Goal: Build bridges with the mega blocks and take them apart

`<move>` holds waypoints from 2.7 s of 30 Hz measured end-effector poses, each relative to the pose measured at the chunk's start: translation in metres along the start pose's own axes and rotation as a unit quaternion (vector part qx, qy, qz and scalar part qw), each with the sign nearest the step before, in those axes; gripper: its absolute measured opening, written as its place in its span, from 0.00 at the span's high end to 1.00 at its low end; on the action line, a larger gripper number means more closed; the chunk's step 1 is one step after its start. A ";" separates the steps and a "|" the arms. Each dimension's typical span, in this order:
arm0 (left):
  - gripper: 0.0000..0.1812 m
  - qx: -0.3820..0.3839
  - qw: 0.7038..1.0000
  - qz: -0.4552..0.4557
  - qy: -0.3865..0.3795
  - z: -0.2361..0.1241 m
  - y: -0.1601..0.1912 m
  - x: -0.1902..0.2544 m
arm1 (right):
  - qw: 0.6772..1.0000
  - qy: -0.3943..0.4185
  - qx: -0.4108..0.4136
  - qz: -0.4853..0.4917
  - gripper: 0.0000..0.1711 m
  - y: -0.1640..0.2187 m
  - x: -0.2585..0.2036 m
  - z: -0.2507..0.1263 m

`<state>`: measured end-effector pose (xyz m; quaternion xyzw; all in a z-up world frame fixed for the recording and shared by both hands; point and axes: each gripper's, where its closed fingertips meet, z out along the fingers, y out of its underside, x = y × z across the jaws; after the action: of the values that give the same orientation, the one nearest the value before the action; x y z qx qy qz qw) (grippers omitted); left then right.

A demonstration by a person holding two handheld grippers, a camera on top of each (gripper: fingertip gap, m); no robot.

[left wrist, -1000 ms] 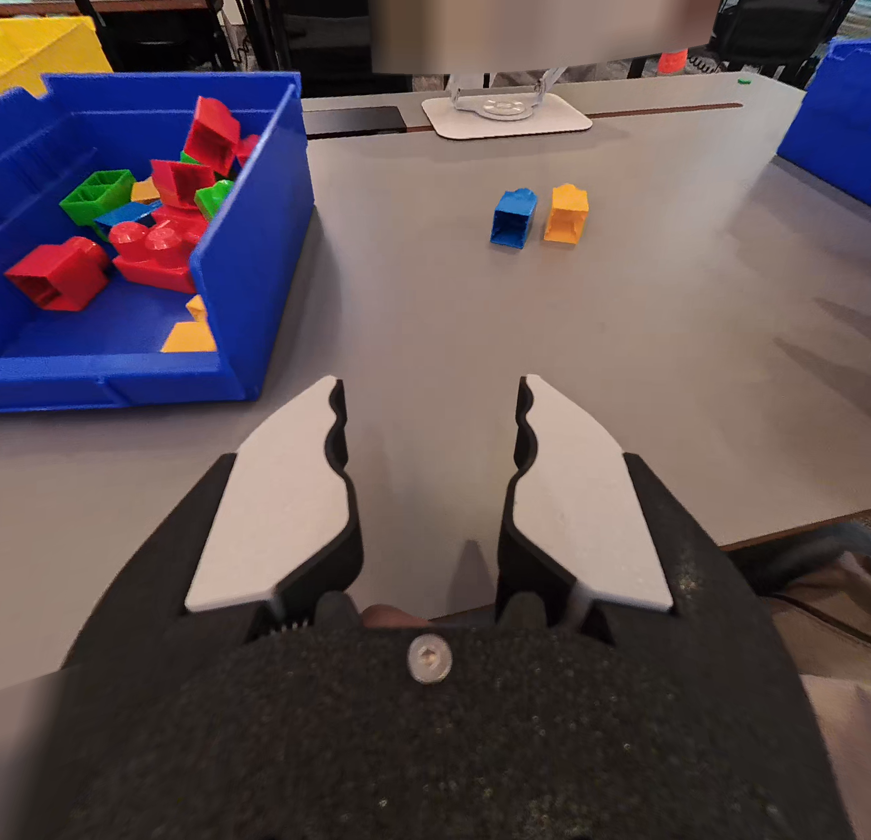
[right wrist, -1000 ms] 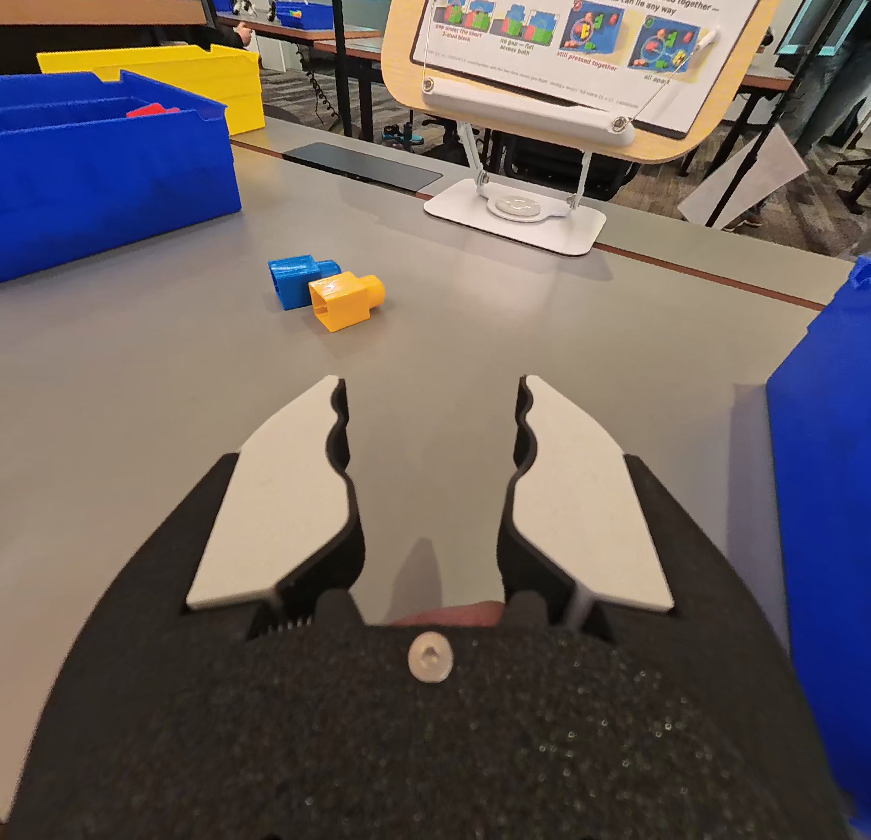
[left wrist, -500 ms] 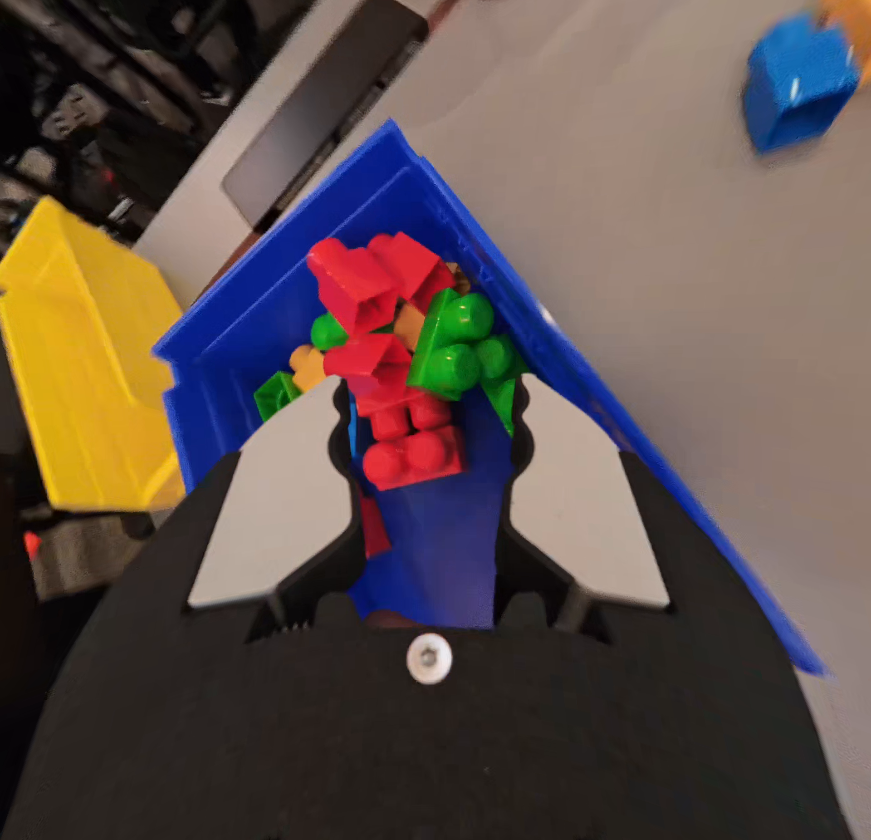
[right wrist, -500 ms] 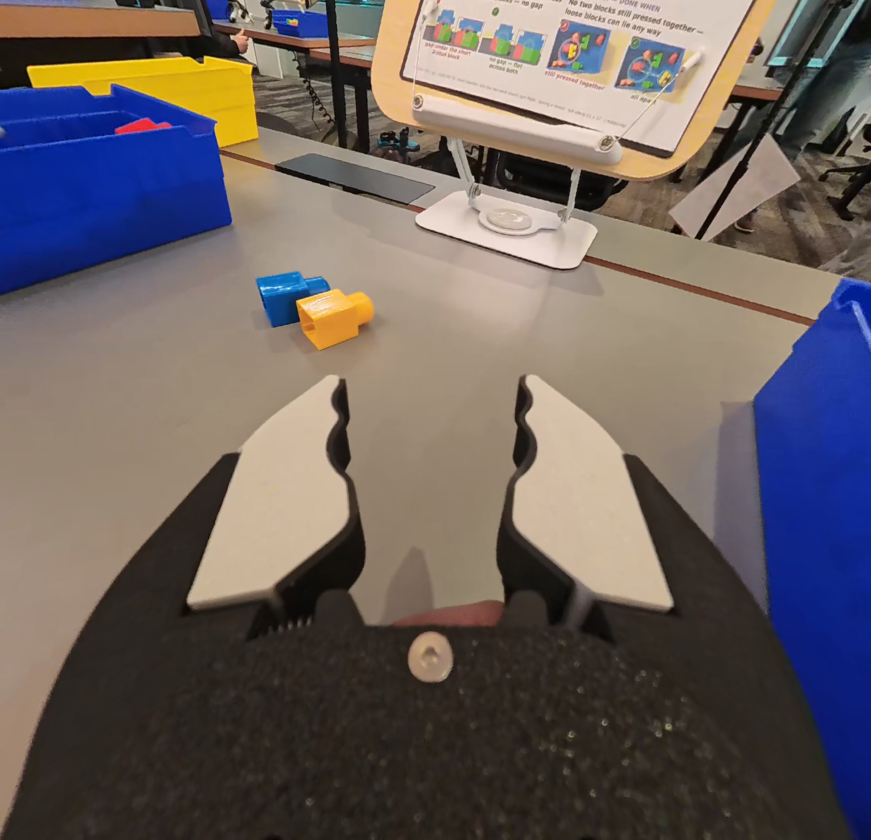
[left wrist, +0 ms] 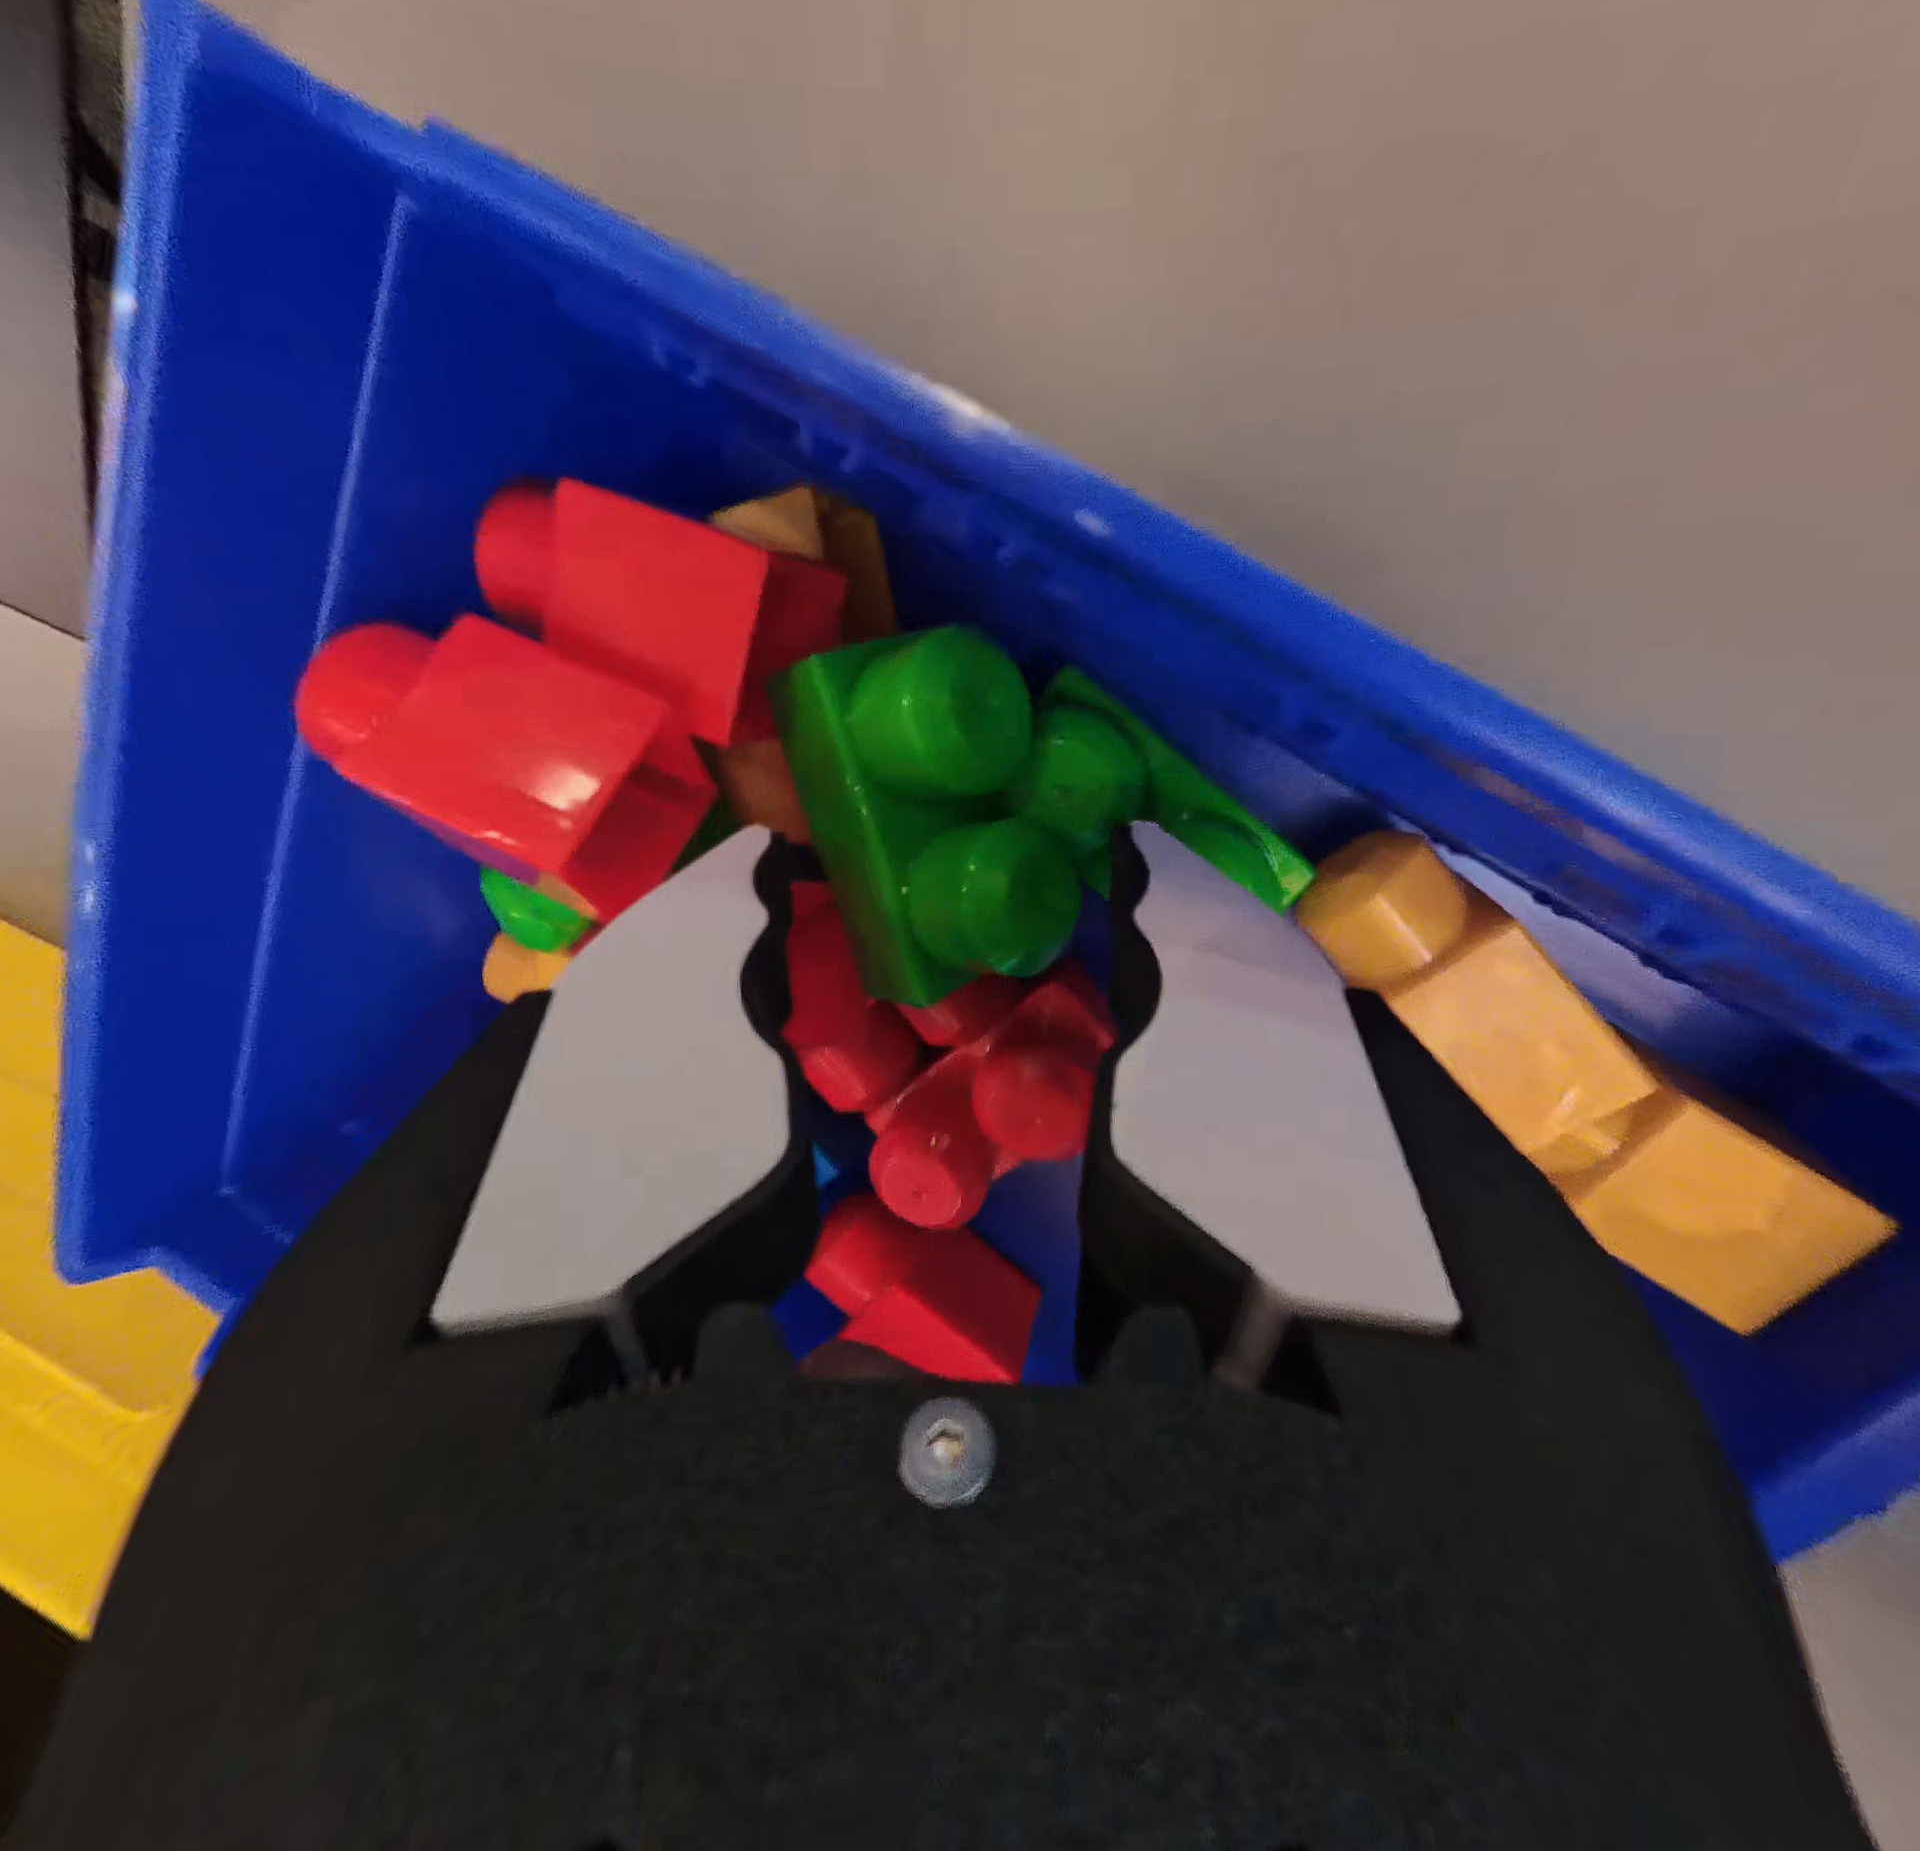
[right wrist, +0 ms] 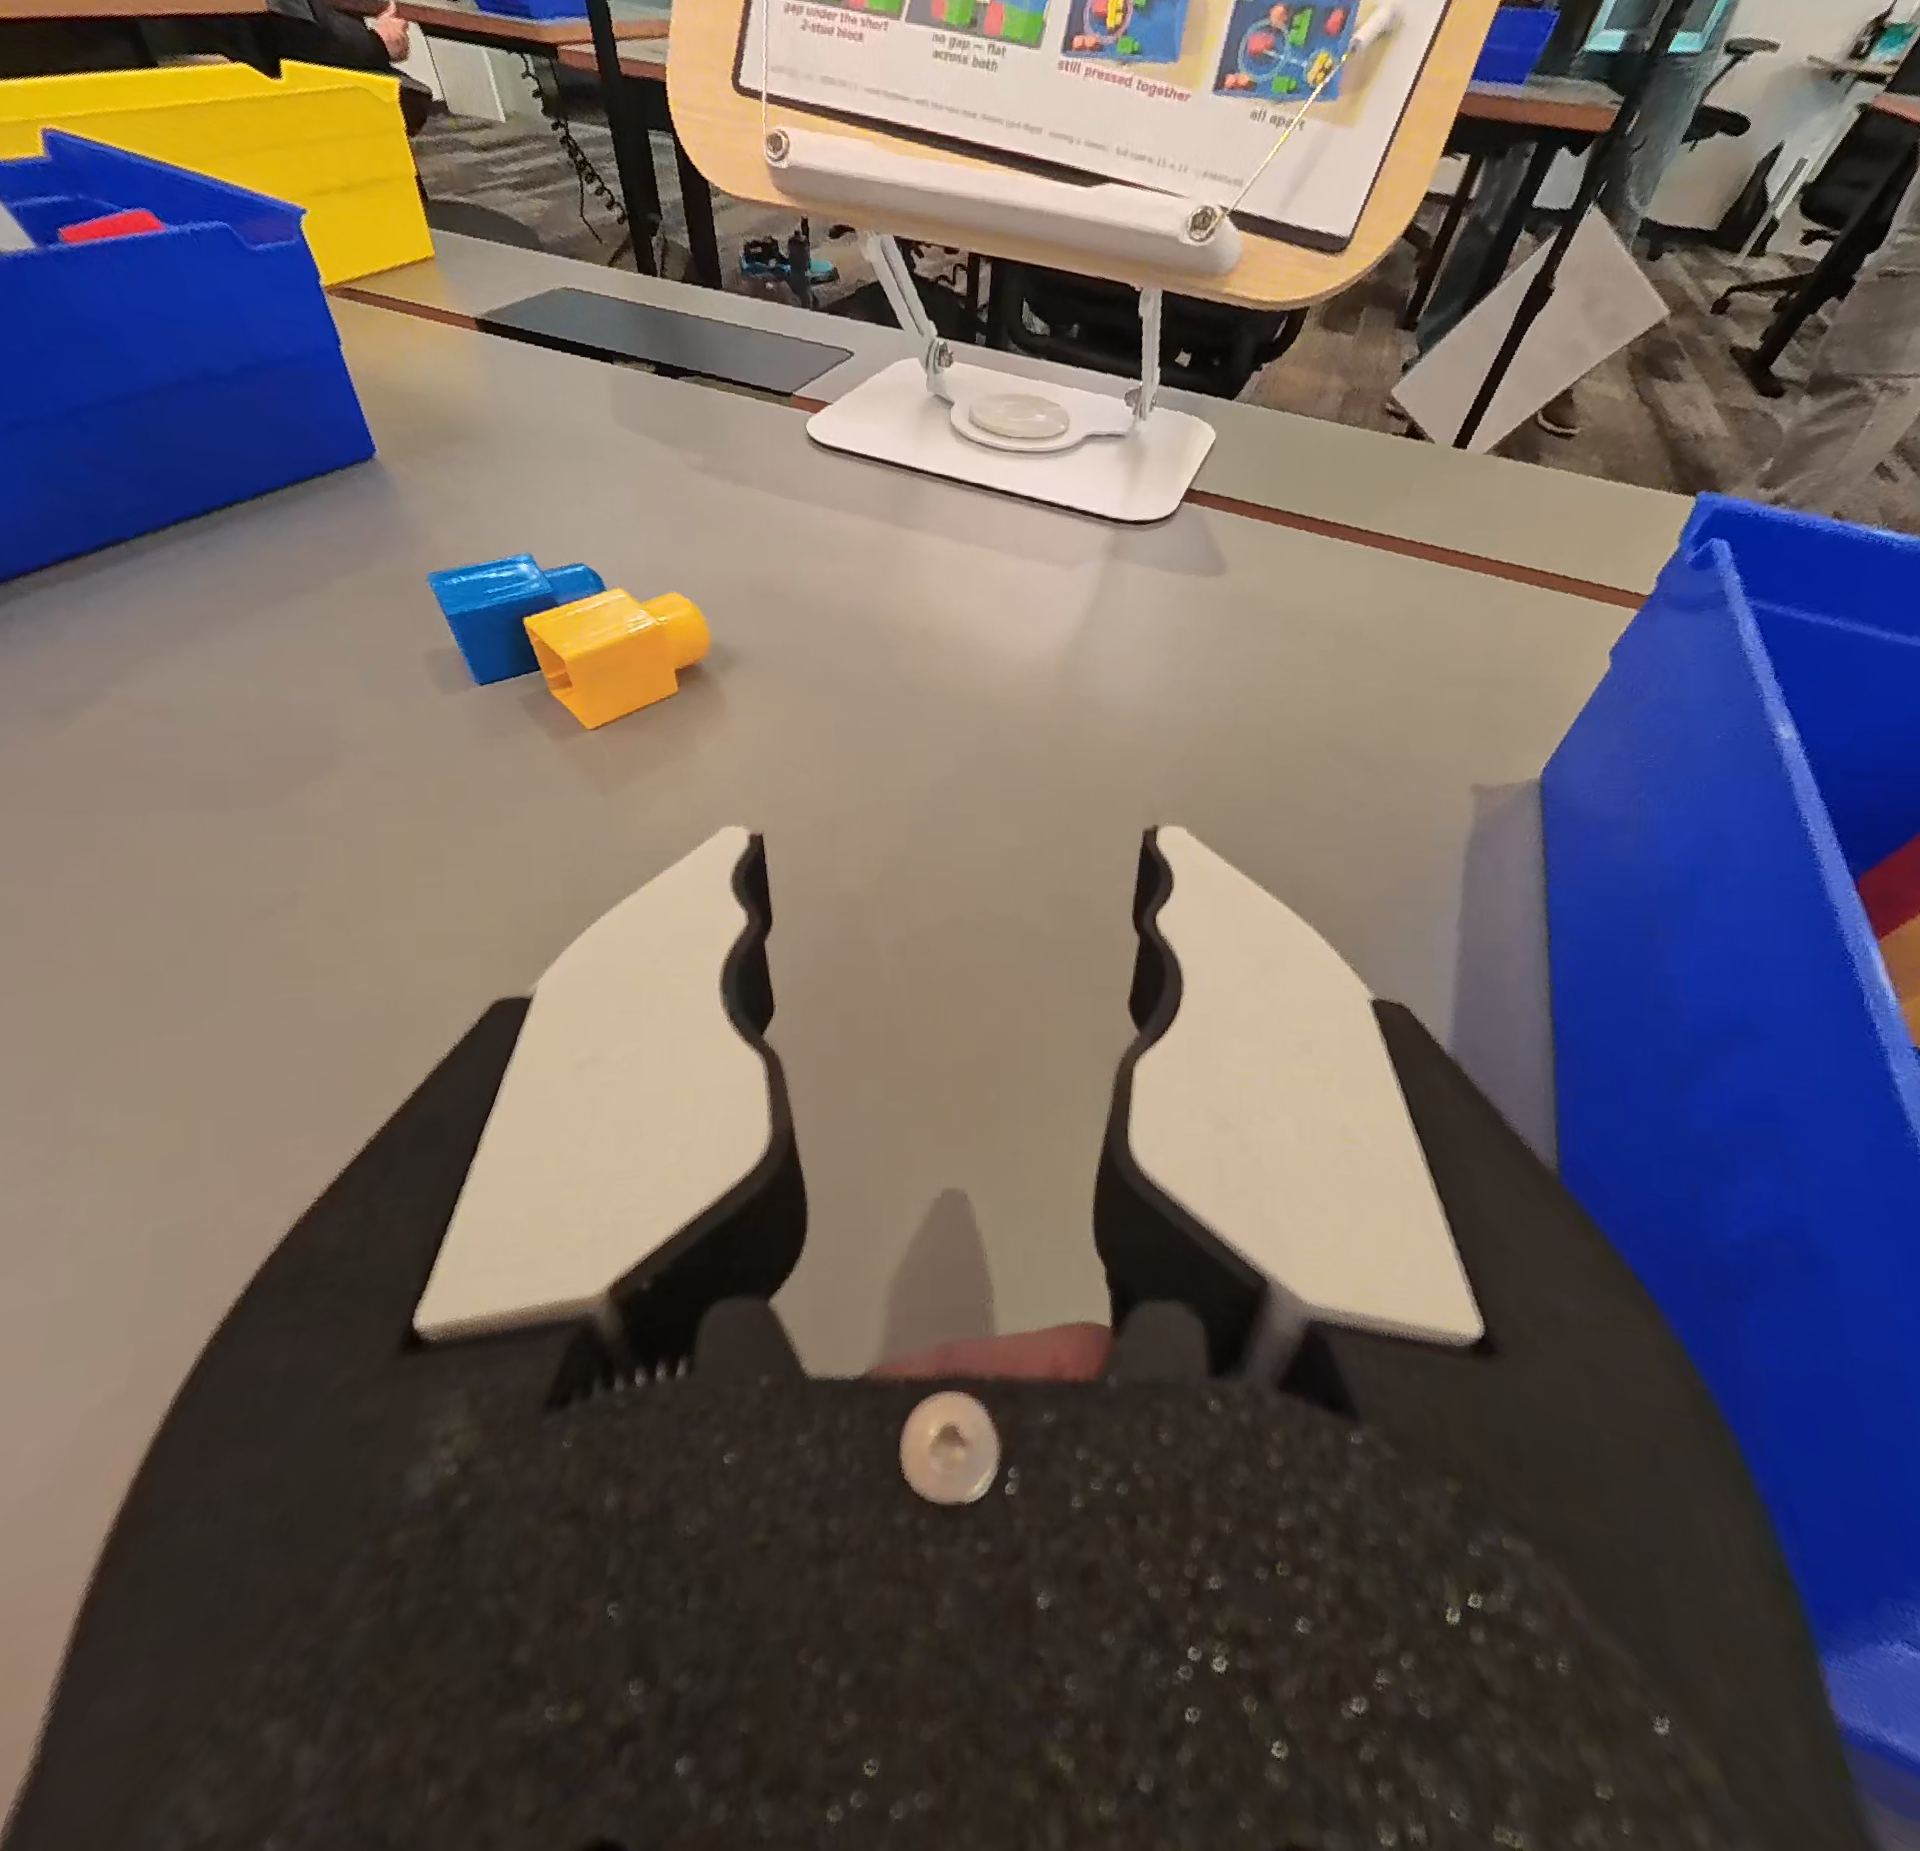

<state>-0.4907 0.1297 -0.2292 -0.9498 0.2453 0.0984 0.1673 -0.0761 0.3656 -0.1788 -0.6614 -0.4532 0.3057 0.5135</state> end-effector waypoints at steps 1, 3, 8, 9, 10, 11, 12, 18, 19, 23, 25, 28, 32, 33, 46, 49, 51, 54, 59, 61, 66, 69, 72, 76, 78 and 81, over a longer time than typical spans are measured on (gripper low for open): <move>0.67 -0.010 1.000 -0.004 0.007 -0.001 0.004 -0.001 | 1.000 -0.001 -0.003 -0.001 0.61 0.001 0.000 0.001; 0.66 -0.029 0.999 -0.004 0.021 -0.002 0.014 -0.003 | 1.000 -0.002 -0.005 -0.005 0.61 -0.001 -0.001 0.002; 0.67 -0.056 0.998 0.005 0.040 0.011 0.025 -0.001 | 1.000 -0.005 -0.003 -0.008 0.61 -0.005 -0.002 0.005; 0.70 -0.053 0.998 0.025 0.034 0.011 0.024 0.000 | 1.000 -0.005 -0.004 -0.009 0.61 -0.006 -0.003 0.005; 0.73 -0.048 0.998 0.039 0.030 0.011 0.021 0.001 | 1.000 -0.004 -0.003 -0.010 0.61 -0.007 -0.003 0.006; 0.74 -0.043 0.998 0.036 0.033 0.011 0.018 0.003 | 1.000 -0.005 -0.003 -0.010 0.61 -0.007 -0.004 0.006; 0.74 -0.041 0.998 0.033 0.035 0.012 0.017 0.004 | 1.000 -0.006 -0.003 -0.010 0.62 -0.007 -0.005 0.006; 0.74 -0.025 0.999 0.031 0.021 0.010 0.018 0.003 | 1.000 -0.009 -0.005 -0.012 0.62 -0.009 -0.006 0.005; 0.74 -0.022 0.999 0.029 0.018 0.007 0.018 0.004 | 1.000 -0.009 -0.004 -0.011 0.62 -0.010 -0.005 0.004; 0.75 0.017 1.000 0.008 -0.024 -0.020 0.014 -0.001 | 1.000 -0.011 0.001 -0.008 0.62 -0.015 -0.004 0.002; 0.75 0.055 0.997 -0.011 -0.056 -0.044 0.009 -0.004 | 1.000 -0.015 0.005 -0.008 0.63 -0.018 -0.004 0.002; 0.75 0.134 0.985 -0.045 -0.099 -0.085 -0.008 0.005 | 1.000 -0.022 0.012 -0.008 0.63 -0.023 -0.005 0.001; 0.75 0.252 0.952 -0.101 -0.145 -0.131 -0.043 0.049 | 0.999 -0.031 0.022 -0.011 0.63 -0.027 -0.011 0.001; 0.75 0.276 0.942 -0.115 -0.154 -0.137 -0.051 0.065 | 0.999 -0.033 0.024 -0.011 0.63 -0.027 -0.013 0.000; 0.75 0.431 0.853 -0.275 -0.104 -0.093 -0.133 0.223 | 0.999 -0.032 0.017 -0.013 0.63 -0.011 -0.012 -0.017; 0.75 0.425 0.858 -0.277 -0.083 -0.085 -0.139 0.228 | 0.999 -0.028 0.019 -0.014 0.63 -0.012 -0.008 -0.020; 0.75 0.417 0.863 -0.275 -0.077 -0.082 -0.143 0.228 | 0.999 -0.025 0.023 -0.009 0.63 -0.012 -0.005 -0.022; 0.75 0.381 0.883 -0.270 -0.052 -0.072 -0.157 0.224 | 0.999 -0.023 0.026 0.000 0.64 -0.011 -0.004 -0.024; 0.75 0.304 0.921 -0.241 0.032 -0.046 -0.217 0.210 | 0.999 -0.028 0.029 0.002 0.64 -0.010 -0.006 -0.026; 0.75 0.268 0.938 -0.208 0.068 -0.029 -0.246 0.205 | 0.999 -0.030 0.030 0.005 0.64 -0.010 -0.006 -0.026; 0.75 0.167 0.953 -0.169 0.186 0.018 -0.309 0.201 | 0.999 -0.032 0.033 0.008 0.64 -0.012 -0.005 -0.030; 0.75 0.124 0.957 -0.158 0.207 0.042 -0.332 0.194 | 0.999 -0.031 0.036 0.013 0.64 -0.014 -0.002 -0.031; 0.75 0.093 0.959 -0.140 0.229 0.058 -0.343 0.198 | 0.999 -0.030 0.035 0.014 0.64 -0.012 0.000 -0.032; 0.74 0.078 0.959 -0.134 0.236 0.072 -0.348 0.200 | 0.999 -0.030 0.029 0.013 0.64 -0.009 0.002 -0.031; 0.74 0.071 0.959 -0.125 0.245 0.074 -0.345 0.204 | 0.999 -0.030 0.028 0.015 0.64 -0.008 0.003 -0.031; 0.66 0.086 0.958 -0.128 0.241 0.069 -0.339 0.206 | 0.999 -0.029 0.023 0.015 0.64 -0.005 0.004 -0.029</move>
<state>-0.1513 0.3447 -0.2575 -0.9508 0.1619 -0.1774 0.1957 -0.0507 0.3585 -0.1656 -0.6473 -0.4506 0.3429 0.5103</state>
